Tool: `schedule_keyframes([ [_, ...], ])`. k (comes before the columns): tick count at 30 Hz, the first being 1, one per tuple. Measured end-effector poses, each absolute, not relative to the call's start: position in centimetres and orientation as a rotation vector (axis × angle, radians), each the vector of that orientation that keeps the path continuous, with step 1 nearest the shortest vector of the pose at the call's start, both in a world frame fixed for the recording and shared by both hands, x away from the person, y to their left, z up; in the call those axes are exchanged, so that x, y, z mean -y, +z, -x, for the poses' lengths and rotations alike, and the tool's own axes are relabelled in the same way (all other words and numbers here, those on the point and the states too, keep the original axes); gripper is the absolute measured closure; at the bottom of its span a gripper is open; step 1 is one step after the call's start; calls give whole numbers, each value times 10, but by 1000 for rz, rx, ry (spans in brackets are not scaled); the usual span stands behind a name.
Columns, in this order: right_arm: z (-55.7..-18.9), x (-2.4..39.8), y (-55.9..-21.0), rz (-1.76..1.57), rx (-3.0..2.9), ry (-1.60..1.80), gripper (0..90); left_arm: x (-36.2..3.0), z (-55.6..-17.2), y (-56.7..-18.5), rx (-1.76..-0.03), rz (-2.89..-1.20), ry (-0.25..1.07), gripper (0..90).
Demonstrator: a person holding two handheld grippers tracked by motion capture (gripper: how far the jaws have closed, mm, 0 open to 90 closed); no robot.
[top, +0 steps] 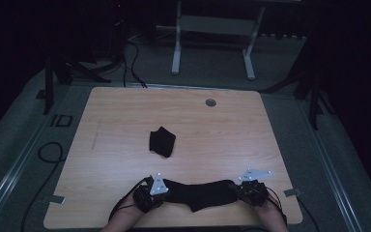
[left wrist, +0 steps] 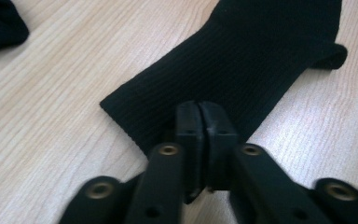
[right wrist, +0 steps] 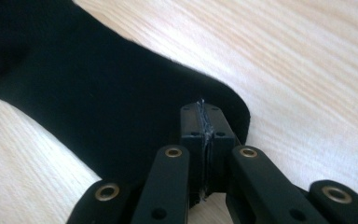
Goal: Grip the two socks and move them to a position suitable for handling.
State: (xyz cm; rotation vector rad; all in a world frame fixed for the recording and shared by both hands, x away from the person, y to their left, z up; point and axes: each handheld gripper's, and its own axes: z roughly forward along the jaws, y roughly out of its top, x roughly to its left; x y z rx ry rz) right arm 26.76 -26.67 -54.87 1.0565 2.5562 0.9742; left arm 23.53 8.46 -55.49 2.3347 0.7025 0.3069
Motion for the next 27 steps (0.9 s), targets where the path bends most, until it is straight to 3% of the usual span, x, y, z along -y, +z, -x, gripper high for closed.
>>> schedule_keyframes([
  [3,-270,264,-537,-1021,-2537,1012,860,-90,-234,-549,-695,-2303,323,661],
  [9,-295,247,-508,-956,-2481,1057,776,-107,-234,-545,-718,-2234,341,529],
  [11,-304,238,-502,-929,-2484,1063,719,-113,-233,-546,-735,-2220,343,517],
  [27,-380,126,-501,-815,-2605,1024,550,-139,-237,-558,-828,-2173,364,435],
])
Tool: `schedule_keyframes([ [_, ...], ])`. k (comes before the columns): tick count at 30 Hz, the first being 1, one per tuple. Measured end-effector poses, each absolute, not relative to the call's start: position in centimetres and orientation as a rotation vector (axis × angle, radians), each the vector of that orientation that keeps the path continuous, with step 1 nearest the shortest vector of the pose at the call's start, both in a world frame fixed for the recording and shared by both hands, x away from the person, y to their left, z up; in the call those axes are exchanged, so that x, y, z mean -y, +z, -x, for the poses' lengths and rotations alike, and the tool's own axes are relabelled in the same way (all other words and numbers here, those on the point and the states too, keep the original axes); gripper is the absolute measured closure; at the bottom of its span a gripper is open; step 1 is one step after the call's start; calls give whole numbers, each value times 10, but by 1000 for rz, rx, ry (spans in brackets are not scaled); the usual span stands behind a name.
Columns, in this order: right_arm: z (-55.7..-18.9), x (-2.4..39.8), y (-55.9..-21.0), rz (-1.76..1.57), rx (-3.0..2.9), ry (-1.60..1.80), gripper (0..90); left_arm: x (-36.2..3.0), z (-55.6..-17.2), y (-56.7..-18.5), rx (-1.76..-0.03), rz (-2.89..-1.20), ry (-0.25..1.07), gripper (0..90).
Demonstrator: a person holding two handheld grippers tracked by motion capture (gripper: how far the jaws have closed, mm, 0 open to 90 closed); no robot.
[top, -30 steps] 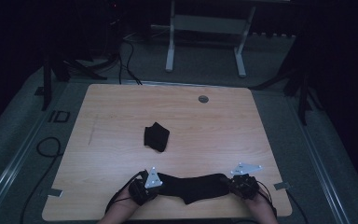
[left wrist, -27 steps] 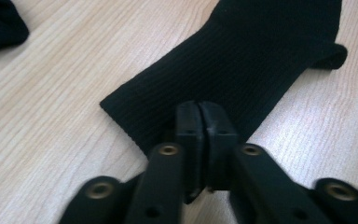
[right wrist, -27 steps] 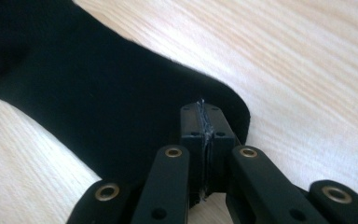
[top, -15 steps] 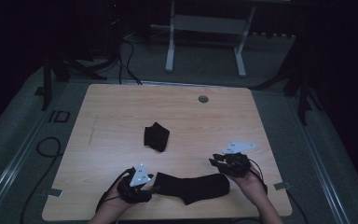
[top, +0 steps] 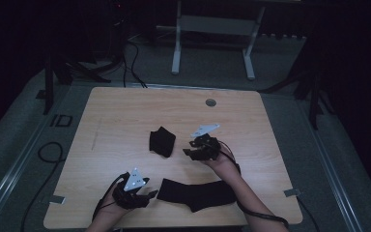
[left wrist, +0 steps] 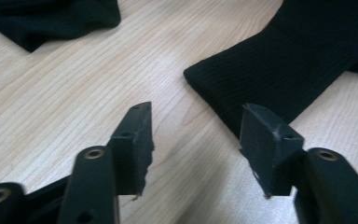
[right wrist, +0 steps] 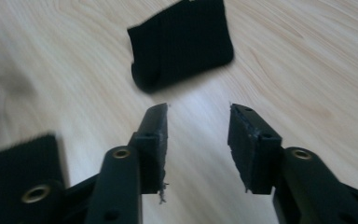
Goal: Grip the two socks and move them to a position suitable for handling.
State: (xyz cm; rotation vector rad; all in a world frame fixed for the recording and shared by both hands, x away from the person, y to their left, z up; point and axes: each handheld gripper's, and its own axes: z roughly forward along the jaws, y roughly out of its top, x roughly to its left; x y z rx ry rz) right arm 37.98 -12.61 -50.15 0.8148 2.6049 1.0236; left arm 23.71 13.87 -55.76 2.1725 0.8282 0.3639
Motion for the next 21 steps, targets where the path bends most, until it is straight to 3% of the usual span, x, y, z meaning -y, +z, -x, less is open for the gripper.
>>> schedule_keyframes([
  [4,-397,97,-509,-832,-2634,1030,490,-139,-237,-557,-842,-2157,356,375],
  [10,-414,62,-522,-865,-2631,1013,383,-140,-237,-556,-837,-2150,350,372],
  [16,-425,34,-537,-886,-2643,991,343,-140,-237,-558,-847,-2153,345,372],
  [21,-423,21,-553,-812,-2638,833,369,-141,-239,-557,-860,-2138,338,372],
])
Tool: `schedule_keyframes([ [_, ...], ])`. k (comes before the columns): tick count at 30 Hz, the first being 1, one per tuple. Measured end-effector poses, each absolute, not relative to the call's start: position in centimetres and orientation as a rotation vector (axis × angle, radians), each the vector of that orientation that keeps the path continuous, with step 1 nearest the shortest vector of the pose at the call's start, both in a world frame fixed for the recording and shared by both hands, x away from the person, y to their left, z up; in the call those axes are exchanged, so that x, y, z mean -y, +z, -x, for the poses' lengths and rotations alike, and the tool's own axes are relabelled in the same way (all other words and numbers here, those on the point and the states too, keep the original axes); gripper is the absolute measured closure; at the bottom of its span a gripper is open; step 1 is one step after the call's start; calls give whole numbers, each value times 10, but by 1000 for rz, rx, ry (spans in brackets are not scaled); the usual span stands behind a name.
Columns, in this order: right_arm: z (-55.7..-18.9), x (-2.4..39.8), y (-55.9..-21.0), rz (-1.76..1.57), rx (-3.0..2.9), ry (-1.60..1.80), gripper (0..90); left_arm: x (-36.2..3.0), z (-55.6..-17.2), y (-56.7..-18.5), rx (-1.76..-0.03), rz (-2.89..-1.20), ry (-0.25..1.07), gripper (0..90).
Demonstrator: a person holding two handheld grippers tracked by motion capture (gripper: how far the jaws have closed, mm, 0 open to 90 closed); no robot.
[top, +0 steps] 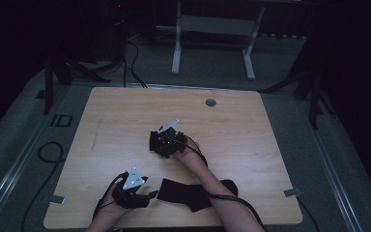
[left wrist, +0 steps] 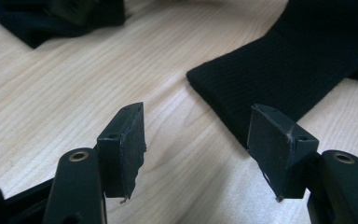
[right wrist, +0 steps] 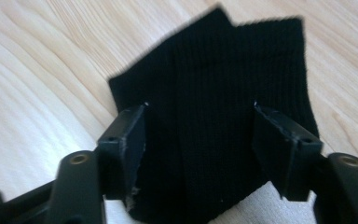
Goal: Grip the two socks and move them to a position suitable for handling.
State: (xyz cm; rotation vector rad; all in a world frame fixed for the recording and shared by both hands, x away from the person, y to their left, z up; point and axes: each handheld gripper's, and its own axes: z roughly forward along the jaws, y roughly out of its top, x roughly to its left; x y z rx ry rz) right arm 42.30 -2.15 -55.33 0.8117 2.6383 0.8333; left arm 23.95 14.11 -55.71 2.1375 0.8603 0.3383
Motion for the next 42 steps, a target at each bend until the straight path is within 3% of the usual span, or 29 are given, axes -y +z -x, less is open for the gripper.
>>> schedule_keyframes([
  [1,-422,22,-554,-814,-2627,850,396,-141,-240,-557,-864,-2137,337,372],
  [3,-421,24,-553,-806,-2609,858,582,-141,-242,-557,-874,-2130,331,372],
  [5,-421,27,-554,-798,-2602,862,682,-140,-242,-557,-876,-2131,331,372],
  [9,-420,31,-553,-751,-2587,831,783,-139,-243,-557,-886,-2132,328,372],
  [23,-384,79,-504,-615,-2514,976,800,-143,-253,-541,-945,-2036,316,373],
  [34,-339,94,-503,-456,-2527,967,798,-130,-282,-496,-945,-2008,382,392],
  [42,-330,94,-501,-416,-2519,981,797,-112,-303,-488,-941,-2042,379,462],
])
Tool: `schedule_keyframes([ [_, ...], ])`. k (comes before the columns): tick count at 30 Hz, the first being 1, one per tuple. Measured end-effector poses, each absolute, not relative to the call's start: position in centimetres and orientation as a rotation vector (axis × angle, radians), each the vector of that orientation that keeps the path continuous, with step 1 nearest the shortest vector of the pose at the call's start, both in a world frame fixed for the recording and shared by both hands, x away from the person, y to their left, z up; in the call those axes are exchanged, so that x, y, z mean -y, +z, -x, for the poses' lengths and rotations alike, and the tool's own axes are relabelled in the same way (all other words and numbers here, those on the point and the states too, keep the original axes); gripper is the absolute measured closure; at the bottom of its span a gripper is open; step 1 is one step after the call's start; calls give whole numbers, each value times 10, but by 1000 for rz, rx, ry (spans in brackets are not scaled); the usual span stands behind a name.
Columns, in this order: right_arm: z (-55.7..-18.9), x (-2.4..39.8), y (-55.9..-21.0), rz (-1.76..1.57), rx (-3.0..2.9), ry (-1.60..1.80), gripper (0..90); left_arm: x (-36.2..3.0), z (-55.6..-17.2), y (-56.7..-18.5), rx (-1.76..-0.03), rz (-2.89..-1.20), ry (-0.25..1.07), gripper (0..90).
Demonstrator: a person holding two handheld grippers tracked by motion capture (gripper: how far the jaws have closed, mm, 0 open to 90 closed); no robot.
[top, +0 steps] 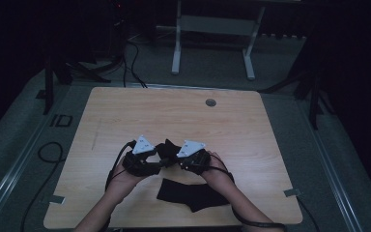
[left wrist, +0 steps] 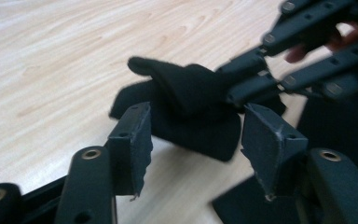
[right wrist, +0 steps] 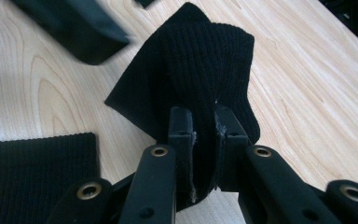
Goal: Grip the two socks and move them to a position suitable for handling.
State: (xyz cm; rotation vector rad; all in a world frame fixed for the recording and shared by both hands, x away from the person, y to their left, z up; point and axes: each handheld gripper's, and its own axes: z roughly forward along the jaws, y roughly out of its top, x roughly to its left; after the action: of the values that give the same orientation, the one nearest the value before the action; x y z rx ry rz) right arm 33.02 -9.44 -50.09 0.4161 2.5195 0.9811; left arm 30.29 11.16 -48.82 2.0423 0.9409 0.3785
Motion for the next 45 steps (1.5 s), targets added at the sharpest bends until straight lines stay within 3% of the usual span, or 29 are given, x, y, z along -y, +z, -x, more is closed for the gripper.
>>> schedule_keyframes([
  [7,-329,96,-495,-414,-2508,1001,796,-101,-315,-492,-942,-2056,359,556],
  [12,-330,96,-495,-409,-2505,995,796,-96,-318,-493,-942,-2090,375,733],
  [17,-332,96,-496,-419,-2506,995,796,-91,-318,-492,-927,-2104,392,835],
  [29,-338,101,-495,-474,-2499,1033,765,-87,-319,-486,-920,-2115,432,869],
  [33,-340,105,-495,-507,-2496,1054,694,-86,-319,-485,-916,-2117,439,869],
  [38,-345,116,-500,-630,-2503,1061,492,-88,-319,-481,-920,-2110,466,869],
  [45,-354,122,-514,-721,-2571,1042,463,-92,-316,-475,-924,-2088,488,869],
])
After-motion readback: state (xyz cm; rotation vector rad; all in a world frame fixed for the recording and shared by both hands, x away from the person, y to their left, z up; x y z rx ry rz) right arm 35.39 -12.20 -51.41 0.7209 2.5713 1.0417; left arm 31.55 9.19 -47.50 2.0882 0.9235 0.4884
